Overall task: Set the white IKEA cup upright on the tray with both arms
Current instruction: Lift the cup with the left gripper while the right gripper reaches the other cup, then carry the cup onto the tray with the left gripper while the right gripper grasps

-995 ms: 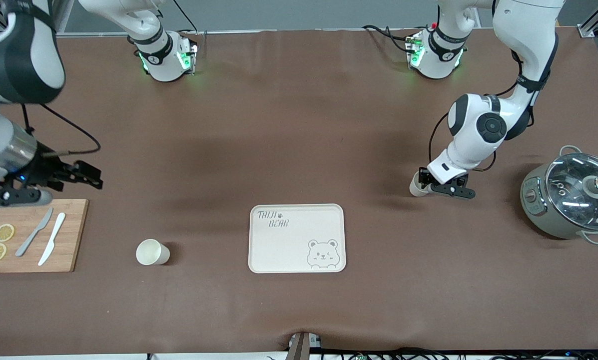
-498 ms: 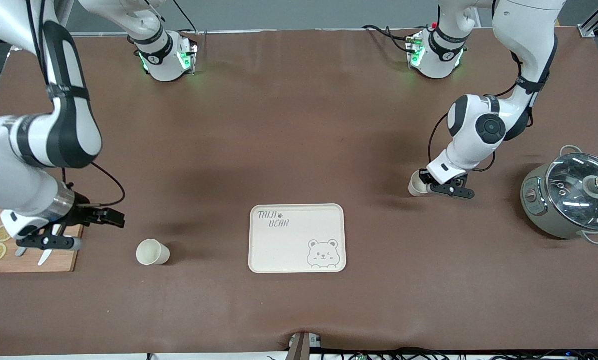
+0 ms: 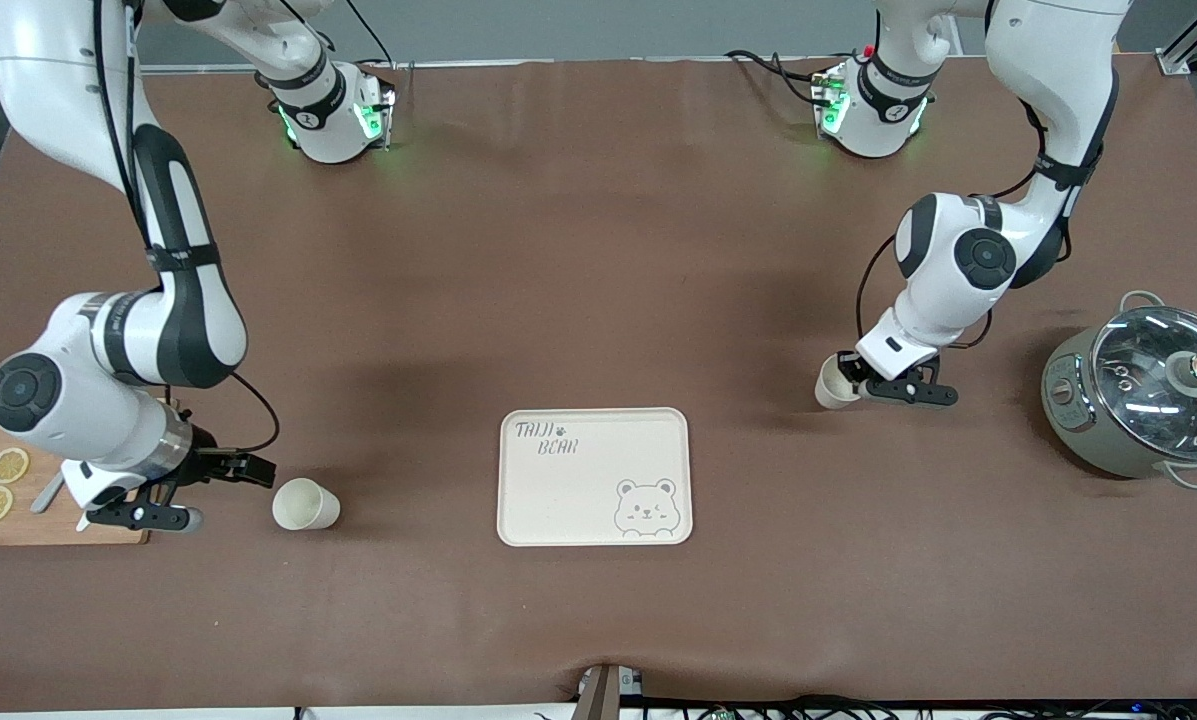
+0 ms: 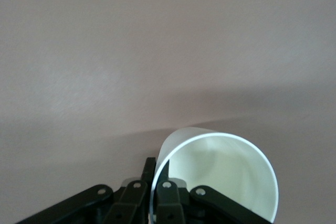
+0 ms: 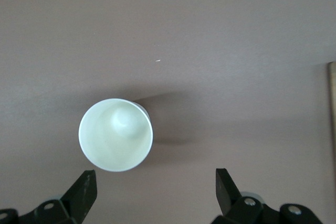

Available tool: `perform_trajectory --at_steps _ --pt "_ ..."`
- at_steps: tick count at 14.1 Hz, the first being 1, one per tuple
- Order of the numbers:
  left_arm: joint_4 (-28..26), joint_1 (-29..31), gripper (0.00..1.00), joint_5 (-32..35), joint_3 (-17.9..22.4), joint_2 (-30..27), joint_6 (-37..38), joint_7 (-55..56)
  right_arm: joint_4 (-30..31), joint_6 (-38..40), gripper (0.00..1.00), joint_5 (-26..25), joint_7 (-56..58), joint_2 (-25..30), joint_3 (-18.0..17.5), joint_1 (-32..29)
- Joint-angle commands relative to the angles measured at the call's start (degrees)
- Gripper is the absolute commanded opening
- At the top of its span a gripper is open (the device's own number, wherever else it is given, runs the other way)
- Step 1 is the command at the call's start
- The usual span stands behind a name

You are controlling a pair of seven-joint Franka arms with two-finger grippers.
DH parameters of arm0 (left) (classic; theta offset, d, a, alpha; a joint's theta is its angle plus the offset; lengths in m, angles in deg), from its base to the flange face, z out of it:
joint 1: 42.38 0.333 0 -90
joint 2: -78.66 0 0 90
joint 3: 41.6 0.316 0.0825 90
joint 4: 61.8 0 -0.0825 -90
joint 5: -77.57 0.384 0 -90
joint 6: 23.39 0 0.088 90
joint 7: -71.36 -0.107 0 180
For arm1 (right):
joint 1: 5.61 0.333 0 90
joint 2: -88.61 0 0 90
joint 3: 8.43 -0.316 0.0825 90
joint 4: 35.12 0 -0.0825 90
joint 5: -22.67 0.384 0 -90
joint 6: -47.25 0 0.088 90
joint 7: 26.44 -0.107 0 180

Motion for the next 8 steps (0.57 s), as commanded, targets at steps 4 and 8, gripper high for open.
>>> perform_trajectory --at_steps 4,8 --pt "31.54 -7.06 0.0 1.26 0.09 12.83 24.95 18.36 -2.51 -5.18 1.0 2.18 0.46 -5.42 -0.31 0.39" --pt "37.54 -9.43 0.0 1.09 0.0 15.31 25.23 24.89 -3.38 -6.23 1.0 1.91 2.38 -7.7 -0.23 0.22"
